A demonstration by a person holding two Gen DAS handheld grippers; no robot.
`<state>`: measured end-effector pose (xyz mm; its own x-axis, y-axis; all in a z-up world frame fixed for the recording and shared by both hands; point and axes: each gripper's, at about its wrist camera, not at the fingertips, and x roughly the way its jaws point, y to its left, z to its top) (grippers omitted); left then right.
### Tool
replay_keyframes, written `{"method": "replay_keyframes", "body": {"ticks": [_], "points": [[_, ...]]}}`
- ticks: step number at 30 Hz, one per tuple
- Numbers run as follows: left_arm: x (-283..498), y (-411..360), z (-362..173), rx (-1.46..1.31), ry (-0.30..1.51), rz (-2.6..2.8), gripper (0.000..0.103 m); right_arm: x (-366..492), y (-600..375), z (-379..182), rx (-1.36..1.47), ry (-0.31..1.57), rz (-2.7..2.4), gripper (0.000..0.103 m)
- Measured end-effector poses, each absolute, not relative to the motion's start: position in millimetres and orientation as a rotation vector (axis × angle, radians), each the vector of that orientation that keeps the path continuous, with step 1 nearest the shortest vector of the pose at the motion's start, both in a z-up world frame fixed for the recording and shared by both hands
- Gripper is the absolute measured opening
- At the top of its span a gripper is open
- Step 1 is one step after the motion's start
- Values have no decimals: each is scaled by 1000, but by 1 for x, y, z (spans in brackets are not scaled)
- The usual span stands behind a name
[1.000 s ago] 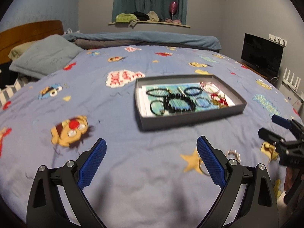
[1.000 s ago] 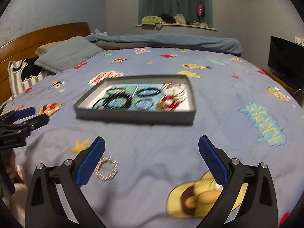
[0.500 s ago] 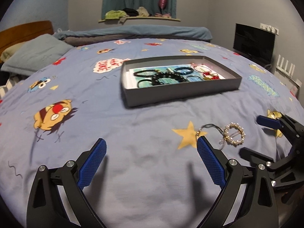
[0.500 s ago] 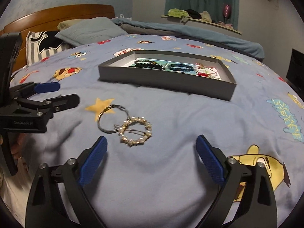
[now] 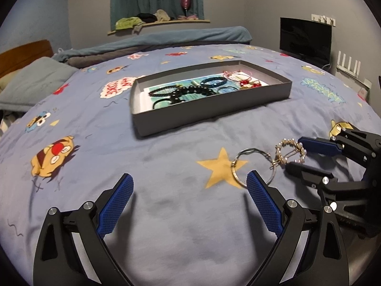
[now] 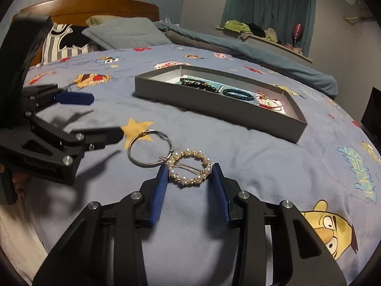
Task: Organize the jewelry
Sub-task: 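Grasp the silver hoop ring with left tool while right tool grasps round pearl hairpin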
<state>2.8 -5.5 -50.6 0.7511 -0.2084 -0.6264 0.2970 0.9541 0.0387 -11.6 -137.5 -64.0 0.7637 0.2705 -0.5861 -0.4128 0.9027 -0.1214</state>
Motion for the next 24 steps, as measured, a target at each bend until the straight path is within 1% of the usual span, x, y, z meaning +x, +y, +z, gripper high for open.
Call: {"method": "replay_keyframes", "body": {"ticks": [6, 12, 13, 14, 15, 16, 17, 18, 19, 20, 21, 22, 24], "points": [[2, -20, -50, 120, 664, -370, 95, -7, -162, -55, -158, 569, 298, 38], [5, -47, -58, 156, 690, -412, 93, 5, -179, -59, -101, 625, 261, 38], [6, -50, -60, 162, 693, -413, 91, 6, -179, -60, -102, 630, 263, 38], [7, -52, -61, 169, 695, -416, 88, 6, -179, -61, -106, 632, 264, 38], [8, -56, -63, 181, 697, -422, 80, 6, -178, -61, -110, 633, 265, 38], [8, -57, -63, 188, 698, -421, 74, 6, -178, -62, -114, 633, 266, 38], [8, -57, -64, 191, 697, -417, 72, 6, -178, -63, -116, 634, 267, 38], [9, -57, -64, 190, 697, -413, 67, 6, -179, -63, -113, 634, 270, 38], [10, -57, -64, 185, 699, -410, 62, 6, -180, -63, -110, 635, 273, 39], [10, -56, -64, 179, 700, -408, 59, 6, -180, -63, -108, 636, 278, 40], [11, -54, -64, 169, 703, -412, 53, 6, -180, -63, -107, 636, 281, 44], [12, -53, -64, 163, 708, -415, 52, 6, -180, -63, -107, 635, 288, 51], [12, -52, -64, 155, 708, -419, 52, 6, -176, -62, -117, 627, 291, 55]]}}
